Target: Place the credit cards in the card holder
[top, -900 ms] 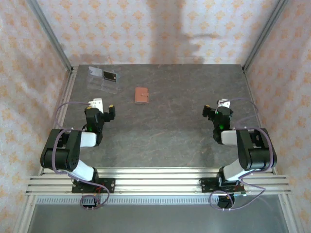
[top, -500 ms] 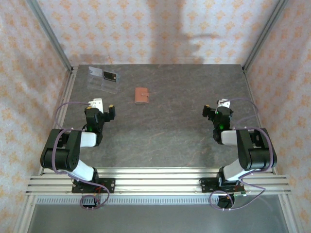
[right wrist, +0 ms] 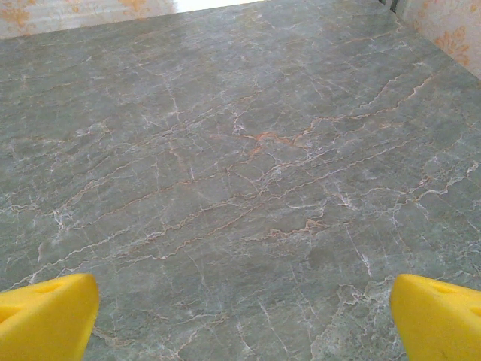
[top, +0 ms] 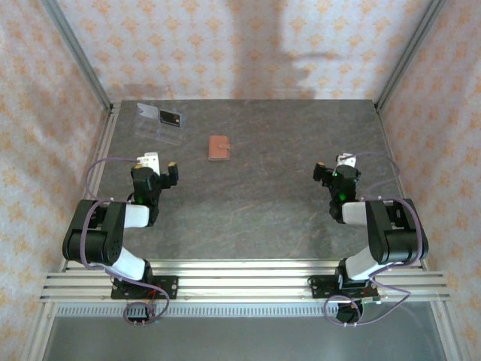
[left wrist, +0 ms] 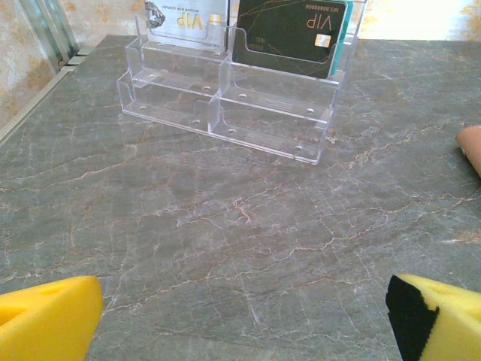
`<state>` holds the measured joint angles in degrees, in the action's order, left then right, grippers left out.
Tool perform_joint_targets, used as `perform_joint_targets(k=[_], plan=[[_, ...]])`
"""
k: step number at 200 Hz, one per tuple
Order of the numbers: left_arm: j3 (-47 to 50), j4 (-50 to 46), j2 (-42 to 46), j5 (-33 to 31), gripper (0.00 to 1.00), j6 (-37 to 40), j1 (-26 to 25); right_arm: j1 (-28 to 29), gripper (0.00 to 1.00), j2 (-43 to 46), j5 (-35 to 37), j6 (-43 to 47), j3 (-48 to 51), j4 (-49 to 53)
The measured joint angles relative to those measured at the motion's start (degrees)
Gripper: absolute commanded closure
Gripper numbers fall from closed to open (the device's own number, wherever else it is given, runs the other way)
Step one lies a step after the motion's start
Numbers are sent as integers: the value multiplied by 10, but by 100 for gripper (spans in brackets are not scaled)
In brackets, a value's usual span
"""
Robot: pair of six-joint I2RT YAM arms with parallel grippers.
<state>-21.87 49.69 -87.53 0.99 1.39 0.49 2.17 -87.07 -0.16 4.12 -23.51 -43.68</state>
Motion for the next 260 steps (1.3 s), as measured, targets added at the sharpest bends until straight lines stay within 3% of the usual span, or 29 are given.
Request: perform_joint_targets(k=[64,80,102,129,145,185,216,260], plan=[[0,-2,3,-20,0,-1,-1,0,1,3,14,-7,-3,12],[0,-48,41,-32,0,0,-4,0,1,33,31,-18,-31,102],[-23,-170,171,-47,0,-31,-16,0,1,99,47,-59,-132,270],[-110,-303,284,-61,0,-162,-17,0,1,153,51,-141,-259,412],[-132,-324,297,-19,0,-230,-9,0,6,180,35,-180,-278,463],[-176,-392,184,147,1,-315,-5,3,12,232,-76,-226,-192,533],[-245,-440,85,215,1,-327,-39,26,13,280,-140,-225,-99,542],[-398,-502,-75,278,21,-303,-84,50,17,298,-209,-223,-27,531]])
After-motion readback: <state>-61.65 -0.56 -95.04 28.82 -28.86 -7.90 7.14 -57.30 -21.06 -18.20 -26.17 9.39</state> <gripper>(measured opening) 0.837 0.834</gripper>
